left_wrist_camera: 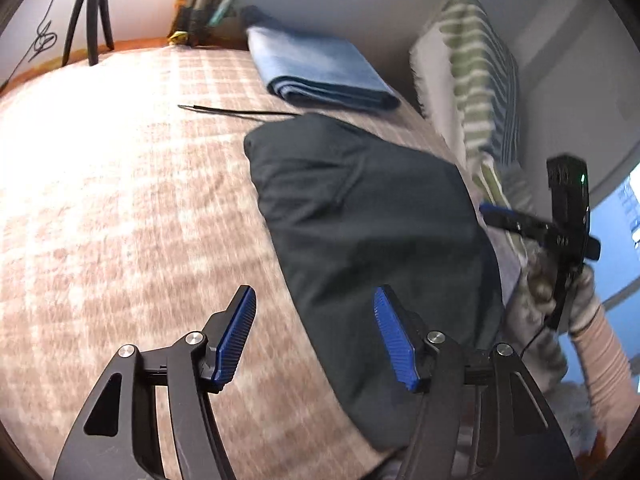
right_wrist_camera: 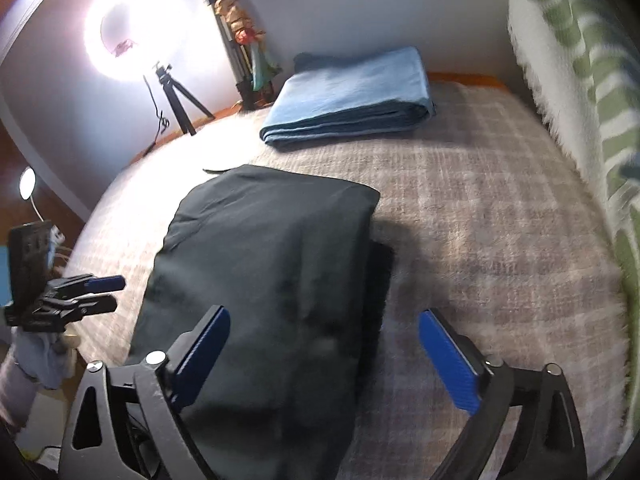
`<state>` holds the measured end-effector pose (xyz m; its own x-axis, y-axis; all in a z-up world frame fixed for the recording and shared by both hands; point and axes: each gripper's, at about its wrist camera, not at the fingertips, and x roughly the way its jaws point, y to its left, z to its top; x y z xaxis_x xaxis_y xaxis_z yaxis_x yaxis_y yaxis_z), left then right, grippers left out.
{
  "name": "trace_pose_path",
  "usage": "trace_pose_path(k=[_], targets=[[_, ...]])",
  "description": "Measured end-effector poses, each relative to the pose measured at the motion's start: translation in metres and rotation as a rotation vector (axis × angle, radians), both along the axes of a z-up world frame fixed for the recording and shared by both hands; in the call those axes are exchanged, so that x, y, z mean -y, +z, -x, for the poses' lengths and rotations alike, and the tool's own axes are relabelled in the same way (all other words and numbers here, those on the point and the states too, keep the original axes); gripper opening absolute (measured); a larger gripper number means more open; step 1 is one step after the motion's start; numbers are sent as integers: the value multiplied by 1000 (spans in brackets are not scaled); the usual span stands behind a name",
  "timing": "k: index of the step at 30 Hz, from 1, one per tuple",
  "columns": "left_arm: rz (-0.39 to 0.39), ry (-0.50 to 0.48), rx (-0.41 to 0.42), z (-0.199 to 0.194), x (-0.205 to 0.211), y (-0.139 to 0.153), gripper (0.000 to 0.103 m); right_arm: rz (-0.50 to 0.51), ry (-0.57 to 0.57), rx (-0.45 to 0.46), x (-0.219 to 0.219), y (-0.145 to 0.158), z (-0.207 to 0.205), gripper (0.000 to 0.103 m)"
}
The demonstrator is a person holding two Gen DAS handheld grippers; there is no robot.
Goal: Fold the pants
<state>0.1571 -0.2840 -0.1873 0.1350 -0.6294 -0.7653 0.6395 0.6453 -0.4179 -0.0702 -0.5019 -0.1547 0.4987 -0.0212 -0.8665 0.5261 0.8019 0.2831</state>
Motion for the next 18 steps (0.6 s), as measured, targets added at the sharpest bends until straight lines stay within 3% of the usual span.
trace_pose_path(k=[8,16,18], targets=[[30,26,-86,-24,13,-23,61,-223,-20,103,38,-36,9,99],[45,25,-89,-29,28,-32,61,-258,43,131,36,-48,2,100],[49,21,-85,-29,33,-33,61,-280,70,138,33,-50,-3,90]])
